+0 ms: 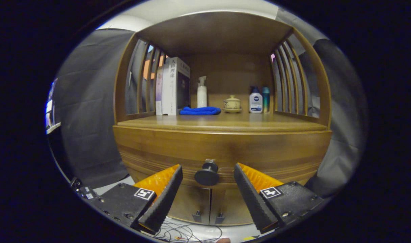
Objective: Pull open the drawer, take out the items inside it, and place them on the countertop above the cabinet.
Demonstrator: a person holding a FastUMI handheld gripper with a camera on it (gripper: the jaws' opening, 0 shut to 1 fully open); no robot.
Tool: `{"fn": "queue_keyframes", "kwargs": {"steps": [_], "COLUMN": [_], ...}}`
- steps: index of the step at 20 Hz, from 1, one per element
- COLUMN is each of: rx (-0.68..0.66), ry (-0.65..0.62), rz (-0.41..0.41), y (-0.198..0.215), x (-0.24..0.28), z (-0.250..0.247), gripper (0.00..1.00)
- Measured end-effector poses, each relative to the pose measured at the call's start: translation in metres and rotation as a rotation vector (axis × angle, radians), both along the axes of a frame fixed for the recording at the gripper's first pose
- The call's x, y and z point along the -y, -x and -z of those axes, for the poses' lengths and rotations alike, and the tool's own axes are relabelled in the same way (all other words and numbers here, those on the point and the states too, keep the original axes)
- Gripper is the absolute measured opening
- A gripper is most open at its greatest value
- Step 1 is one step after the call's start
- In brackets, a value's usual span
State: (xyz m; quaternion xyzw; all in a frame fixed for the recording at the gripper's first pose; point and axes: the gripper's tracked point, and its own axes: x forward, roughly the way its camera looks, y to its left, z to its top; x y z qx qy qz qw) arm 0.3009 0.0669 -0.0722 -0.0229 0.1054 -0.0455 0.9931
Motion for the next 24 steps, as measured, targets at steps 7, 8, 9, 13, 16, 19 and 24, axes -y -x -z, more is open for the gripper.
{"fn": "queue_keyframes", "kwargs": {"steps": [7, 8, 9, 13, 16, 19, 24], "rx": [-0.063, -0.091, -0.092, -0.080, -0.078, -0.084, -0.074], "ry": [0.002, -0.009, -0.029, -0.030, 0.006, 0.003, 0.003], "rz": [0.055, 0.068, 0.071, 0.080, 0.075, 0.064, 0.025], "y": [-0.017, -0.017, -0.016, -0.018, -0.017, -0.013, 0.022], "x": [0.001, 0.003, 0.004, 0.006, 0.005, 0.005, -0.003], "z": [0.018, 0.024, 0.024, 0.023, 0.022, 0.024, 0.023], "gripper": [0.72, 0.66, 0.60, 0.43, 0.38, 0.36, 0.35]}}
